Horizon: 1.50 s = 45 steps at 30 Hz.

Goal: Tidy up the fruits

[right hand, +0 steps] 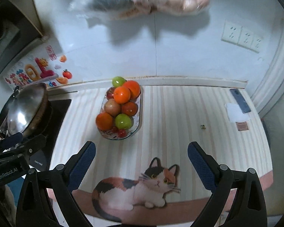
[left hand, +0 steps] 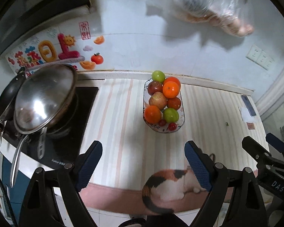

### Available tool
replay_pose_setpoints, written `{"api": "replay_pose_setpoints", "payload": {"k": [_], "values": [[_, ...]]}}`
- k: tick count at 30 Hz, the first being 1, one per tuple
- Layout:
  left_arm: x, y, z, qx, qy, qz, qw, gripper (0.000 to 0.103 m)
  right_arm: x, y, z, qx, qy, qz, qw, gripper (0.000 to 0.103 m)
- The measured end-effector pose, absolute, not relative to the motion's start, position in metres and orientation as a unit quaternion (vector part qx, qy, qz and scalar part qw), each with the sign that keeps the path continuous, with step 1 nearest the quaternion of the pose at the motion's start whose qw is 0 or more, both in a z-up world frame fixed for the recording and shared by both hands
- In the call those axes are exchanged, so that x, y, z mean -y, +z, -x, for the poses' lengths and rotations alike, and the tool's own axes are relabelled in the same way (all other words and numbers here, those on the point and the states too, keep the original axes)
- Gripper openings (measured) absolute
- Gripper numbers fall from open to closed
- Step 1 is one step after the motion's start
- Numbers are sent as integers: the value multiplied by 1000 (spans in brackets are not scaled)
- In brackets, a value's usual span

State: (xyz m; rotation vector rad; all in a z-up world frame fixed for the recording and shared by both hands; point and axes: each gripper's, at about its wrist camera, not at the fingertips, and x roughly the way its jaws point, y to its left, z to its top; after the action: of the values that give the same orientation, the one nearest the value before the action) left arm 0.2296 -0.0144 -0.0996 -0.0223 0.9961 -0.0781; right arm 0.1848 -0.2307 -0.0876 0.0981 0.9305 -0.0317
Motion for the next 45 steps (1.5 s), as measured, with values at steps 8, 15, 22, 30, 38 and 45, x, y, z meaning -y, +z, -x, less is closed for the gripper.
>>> {"api": "replay_pose_setpoints", "payload": {"k": [8, 15, 22, 30, 38, 45], "values": [[-1, -62, -151, -445, -56, -8, 894, 89, 205, -42, -83, -413, -36, -52, 909, 101], [-9, -40, -103, -422, -52, -13, 905, 89, 195, -18, -26, -395, -39, -47, 917, 101], [-11, -31, -81, -412, -46, 1, 910, 89, 191, -3, 1, -383, -27, -38, 923, 101], [-9, -30, -74, -408, -42, 0, 912, 89, 196, 1, 9, -385, -18, -38, 922, 101], [-7, -39, -108, -407, -31, -7, 913, 101, 201, -6, -33, -380, -7, -37, 924, 101], [-4, -52, -155, -411, -9, -16, 911, 101, 199, -21, -90, -384, 0, -34, 923, 101]]}}
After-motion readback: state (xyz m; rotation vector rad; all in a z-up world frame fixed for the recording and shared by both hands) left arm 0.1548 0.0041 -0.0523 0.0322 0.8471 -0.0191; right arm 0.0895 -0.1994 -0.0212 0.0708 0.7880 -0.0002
